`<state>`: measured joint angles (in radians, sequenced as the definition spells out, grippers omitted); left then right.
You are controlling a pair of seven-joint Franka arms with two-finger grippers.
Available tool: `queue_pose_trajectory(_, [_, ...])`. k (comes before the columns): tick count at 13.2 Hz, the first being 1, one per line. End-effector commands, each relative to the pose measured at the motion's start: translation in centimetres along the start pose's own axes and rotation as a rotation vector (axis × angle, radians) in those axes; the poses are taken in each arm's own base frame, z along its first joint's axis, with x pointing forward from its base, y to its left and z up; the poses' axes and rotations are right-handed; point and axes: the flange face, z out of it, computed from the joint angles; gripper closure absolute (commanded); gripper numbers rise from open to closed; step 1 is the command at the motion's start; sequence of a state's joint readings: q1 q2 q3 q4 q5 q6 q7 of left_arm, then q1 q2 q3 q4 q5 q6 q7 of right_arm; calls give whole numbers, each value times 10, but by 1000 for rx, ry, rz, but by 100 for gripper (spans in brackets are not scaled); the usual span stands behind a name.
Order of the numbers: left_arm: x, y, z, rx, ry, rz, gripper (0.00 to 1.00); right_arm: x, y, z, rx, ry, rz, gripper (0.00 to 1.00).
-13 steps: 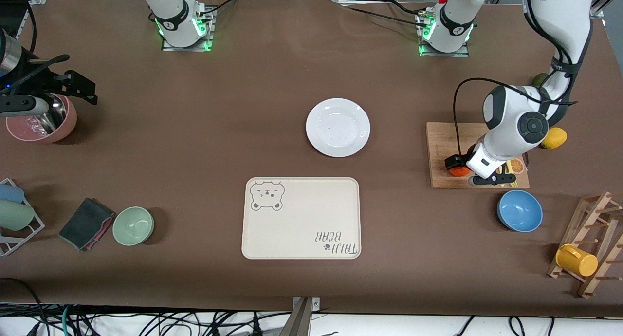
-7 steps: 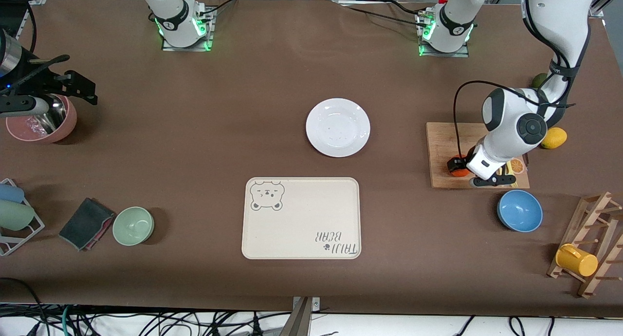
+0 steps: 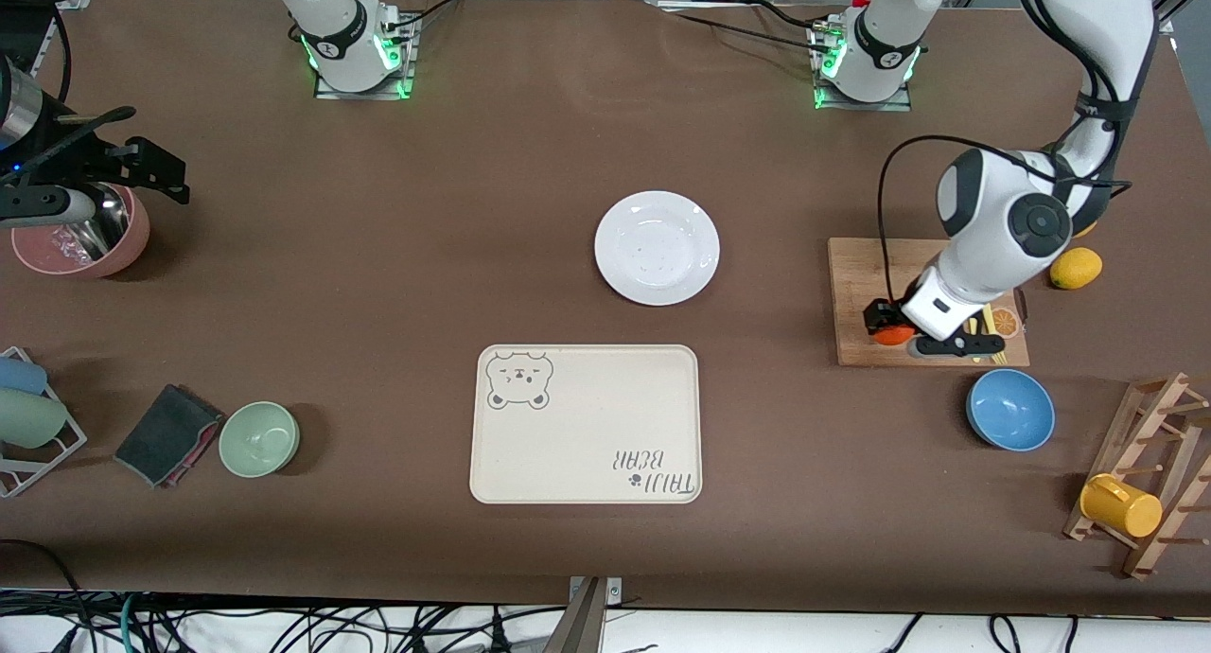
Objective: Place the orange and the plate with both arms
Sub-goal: 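Close the left gripper on the orange and lift it, then carry the orange with the left gripper over the white plate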
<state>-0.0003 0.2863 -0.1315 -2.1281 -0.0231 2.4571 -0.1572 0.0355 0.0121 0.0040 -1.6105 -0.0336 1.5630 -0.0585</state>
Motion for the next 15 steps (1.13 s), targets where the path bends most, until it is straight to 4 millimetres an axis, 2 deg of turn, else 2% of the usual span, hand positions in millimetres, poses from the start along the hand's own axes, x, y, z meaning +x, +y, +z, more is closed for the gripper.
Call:
queue_pose_trajectory(1, [-20, 71, -10, -75, -25, -93, 100, 0, 0, -5, 15, 0, 11, 0])
queue_pose_trajectory(2, [-29, 102, -12, -87, -28, -84, 100, 0, 0, -5, 15, -1, 12, 0])
queue_pose_trajectory(4, [-43, 147, -11, -107, -34, -56, 100, 0, 0, -4, 16, -3, 11, 0])
queue_pose_trajectory(7, [-75, 205, -6, -122, -67, -57, 100, 0, 1, -5, 16, -1, 12, 0])
queue_pose_trajectory(8, [-87, 223, 3, -120, -85, -79, 100, 0, 1, -4, 16, -1, 12, 0])
queue_pose_trajectory(12, [-124, 282, 44, -143, -103, -84, 100, 0, 1, -4, 16, -3, 11, 0])
queue_pose_trajectory(15, [-132, 294, 52, -141, -116, -136, 97, 0, 2, -4, 16, -3, 12, 0])
